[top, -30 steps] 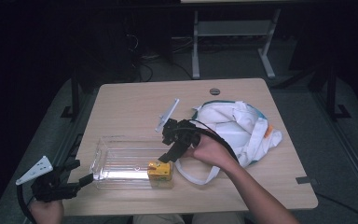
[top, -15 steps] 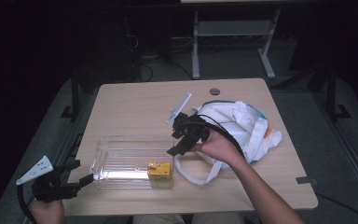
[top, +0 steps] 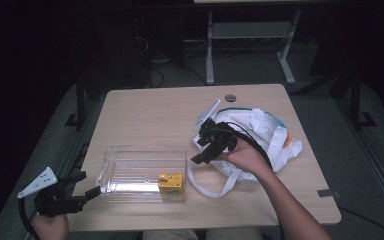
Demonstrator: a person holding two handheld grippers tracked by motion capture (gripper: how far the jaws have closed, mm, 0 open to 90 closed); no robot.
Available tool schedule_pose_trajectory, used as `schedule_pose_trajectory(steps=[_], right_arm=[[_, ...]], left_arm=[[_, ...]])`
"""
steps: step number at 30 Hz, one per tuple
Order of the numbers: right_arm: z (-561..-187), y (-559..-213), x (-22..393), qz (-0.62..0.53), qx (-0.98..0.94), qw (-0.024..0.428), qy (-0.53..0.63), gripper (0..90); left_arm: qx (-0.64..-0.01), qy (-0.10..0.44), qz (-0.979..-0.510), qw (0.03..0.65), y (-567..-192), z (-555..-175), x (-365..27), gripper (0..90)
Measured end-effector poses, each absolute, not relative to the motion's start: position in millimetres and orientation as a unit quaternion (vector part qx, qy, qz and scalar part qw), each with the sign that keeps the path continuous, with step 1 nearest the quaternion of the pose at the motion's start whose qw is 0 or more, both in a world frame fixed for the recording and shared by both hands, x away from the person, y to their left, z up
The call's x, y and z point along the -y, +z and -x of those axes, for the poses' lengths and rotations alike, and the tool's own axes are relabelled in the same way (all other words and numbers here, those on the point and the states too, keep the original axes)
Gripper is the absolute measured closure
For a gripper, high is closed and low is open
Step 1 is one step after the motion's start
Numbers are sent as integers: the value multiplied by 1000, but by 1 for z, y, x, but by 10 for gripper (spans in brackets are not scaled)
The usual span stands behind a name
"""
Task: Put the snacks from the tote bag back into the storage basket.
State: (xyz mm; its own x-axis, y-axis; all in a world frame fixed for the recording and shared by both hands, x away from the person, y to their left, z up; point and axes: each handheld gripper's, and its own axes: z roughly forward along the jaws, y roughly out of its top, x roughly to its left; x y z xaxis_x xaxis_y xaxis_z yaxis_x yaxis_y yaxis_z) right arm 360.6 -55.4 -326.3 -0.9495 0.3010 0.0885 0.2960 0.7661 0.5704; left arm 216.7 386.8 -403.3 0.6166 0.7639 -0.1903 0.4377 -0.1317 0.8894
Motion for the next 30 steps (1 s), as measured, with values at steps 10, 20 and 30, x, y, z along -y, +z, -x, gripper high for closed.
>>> schedule_pose_trajectory(steps=[10, 20, 30], right_arm=[[-362, -332, 77, -185, -934, 11, 305, 315], [-362, -340, 99, -207, -930, 14, 304, 315], [-359, -351, 127, -234, -921, 17, 311, 315]], left_arm=[[-410, 157, -735, 517, -403, -217, -386, 128], [-410, 158, -736, 515, -403, -217, -386, 128], [-410, 157, -738, 513, -403, -217, -385, 127]])
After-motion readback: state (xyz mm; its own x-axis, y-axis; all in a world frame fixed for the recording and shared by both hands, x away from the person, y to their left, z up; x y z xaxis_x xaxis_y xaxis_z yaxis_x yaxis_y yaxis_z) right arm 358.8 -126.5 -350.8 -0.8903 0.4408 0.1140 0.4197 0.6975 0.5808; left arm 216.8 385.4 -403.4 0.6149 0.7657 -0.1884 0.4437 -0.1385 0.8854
